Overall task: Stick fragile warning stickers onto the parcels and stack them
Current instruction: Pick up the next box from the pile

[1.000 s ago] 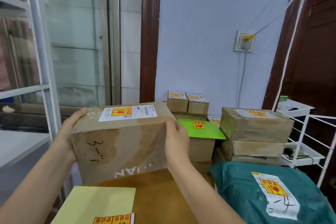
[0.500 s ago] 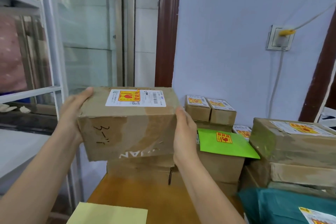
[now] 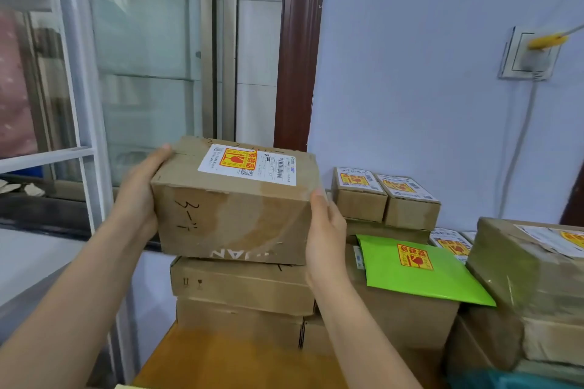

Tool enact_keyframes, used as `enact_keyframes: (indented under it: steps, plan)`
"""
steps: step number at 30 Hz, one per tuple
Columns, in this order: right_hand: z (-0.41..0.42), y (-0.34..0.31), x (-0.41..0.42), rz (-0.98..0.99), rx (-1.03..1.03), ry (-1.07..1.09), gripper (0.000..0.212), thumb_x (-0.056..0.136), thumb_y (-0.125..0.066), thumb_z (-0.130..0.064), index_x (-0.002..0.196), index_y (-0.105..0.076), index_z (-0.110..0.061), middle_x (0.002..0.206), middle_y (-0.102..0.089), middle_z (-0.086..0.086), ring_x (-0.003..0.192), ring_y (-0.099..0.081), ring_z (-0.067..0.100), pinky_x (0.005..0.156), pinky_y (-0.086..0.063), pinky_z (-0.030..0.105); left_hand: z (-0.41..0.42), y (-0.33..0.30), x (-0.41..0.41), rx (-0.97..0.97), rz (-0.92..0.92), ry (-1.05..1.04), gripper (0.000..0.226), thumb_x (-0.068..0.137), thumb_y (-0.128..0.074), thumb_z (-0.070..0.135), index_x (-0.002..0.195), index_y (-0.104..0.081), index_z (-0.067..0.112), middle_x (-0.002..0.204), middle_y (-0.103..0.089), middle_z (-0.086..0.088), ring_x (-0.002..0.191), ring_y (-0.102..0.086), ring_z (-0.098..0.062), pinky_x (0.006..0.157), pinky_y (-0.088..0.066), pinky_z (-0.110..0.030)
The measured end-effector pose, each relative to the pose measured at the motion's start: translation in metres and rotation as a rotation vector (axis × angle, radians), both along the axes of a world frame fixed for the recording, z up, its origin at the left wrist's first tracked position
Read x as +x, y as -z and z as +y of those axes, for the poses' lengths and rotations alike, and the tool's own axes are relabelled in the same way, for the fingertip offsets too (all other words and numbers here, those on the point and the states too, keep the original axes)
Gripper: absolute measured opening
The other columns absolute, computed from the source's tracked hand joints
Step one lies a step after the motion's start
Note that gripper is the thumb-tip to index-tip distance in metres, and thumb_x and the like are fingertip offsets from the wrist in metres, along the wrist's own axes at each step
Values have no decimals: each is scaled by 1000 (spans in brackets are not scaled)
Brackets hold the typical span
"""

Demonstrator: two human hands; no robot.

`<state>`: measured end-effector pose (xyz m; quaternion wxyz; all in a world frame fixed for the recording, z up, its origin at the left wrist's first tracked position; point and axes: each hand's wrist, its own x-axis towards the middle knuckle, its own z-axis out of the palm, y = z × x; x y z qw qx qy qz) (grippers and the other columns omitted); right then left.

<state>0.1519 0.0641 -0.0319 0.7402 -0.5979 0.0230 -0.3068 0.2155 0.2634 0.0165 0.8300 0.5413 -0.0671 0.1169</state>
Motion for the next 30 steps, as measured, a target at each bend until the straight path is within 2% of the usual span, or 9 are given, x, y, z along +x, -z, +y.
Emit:
enact_keyframes:
  steps: [4, 8, 11, 13, 15, 18, 22, 27, 30]
  plan:
    - [-7, 2, 16, 55, -99, 32, 40, 89, -45, -55, 110, -66, -29, 104, -70, -10, 104, -63, 12, 98, -47, 40, -14, 9, 11, 10, 35, -15, 37, 96, -41, 49, 83, -65, 24, 64, -71, 5, 59, -66, -11, 61, -48, -29]
    - [-10, 13, 14, 55, -256, -6, 39, 97, -49, -32, 135, -44, -32, 110, -61, -23, 100, -55, -12, 85, -41, 10, -23, 24, 20, 67, 171, -138, 57, 93, -28, 65, 79, -63, 23, 77, -68, -4, 73, -61, -18, 74, -44, -35]
    - [-8, 27, 10, 52, -283, 0, 60, 96, -52, -29, 149, -24, -31, 128, -55, -15, 112, -53, -4, 95, -39, 16, -27, 33, 18, 162, 167, -230, 63, 96, -17, 62, 88, -62, 18, 86, -62, -1, 88, -56, -21, 82, -39, -35]
    - [-6, 34, 11, 66, -285, 5, 64, 96, -53, -26, 151, -19, -26, 132, -55, -10, 113, -53, -1, 99, -40, 19, -28, 44, 16, 209, 114, -292, 63, 98, -16, 57, 117, -57, 13, 109, -58, -2, 104, -49, -19, 88, -35, -33]
    - [-5, 40, 12, 86, -295, 25, 67, 95, -55, -24, 151, -18, -24, 133, -55, -6, 113, -55, 3, 98, -42, 20, -29, 58, 11, 311, 46, -376, 59, 100, -21, 51, 135, -40, 7, 118, -47, -2, 108, -42, -17, 88, -31, -31]
    - [-5, 45, 14, 122, -326, 46, 68, 93, -59, -23, 149, -22, -20, 133, -55, -3, 115, -55, 8, 98, -43, 24, -36, 78, 3, 406, 12, -416, 52, 100, -33, 42, 136, -30, 4, 119, -44, -7, 107, -42, -20, 87, -33, -33]
    - [-9, 44, 14, 208, -430, 43, 77, 87, -67, -21, 148, -20, -16, 135, -52, -1, 120, -52, 14, 101, -43, 29, -46, 95, 6, 425, 0, -424, 53, 97, -47, 34, 138, -28, 8, 135, -41, -12, 124, -42, -28, 105, -37, -45]
    - [-23, 52, 8, 440, -753, 67, 60, 82, -72, -30, 129, -39, -13, 130, -56, 3, 119, -53, 23, 92, -46, 37, -43, 98, 6, 500, -3, -380, 66, 90, -61, 29, 142, -25, 11, 141, -38, -11, 131, -37, -30, 108, -34, -52]
    - [-23, 52, 6, 464, -806, 97, 57, 84, -70, -31, 128, -39, -11, 131, -55, 6, 117, -53, 26, 89, -47, 36, -40, 96, 4, 562, -3, -347, 70, 85, -68, 25, 140, -26, 13, 138, -41, -11, 128, -40, -30, 106, -37, -52]
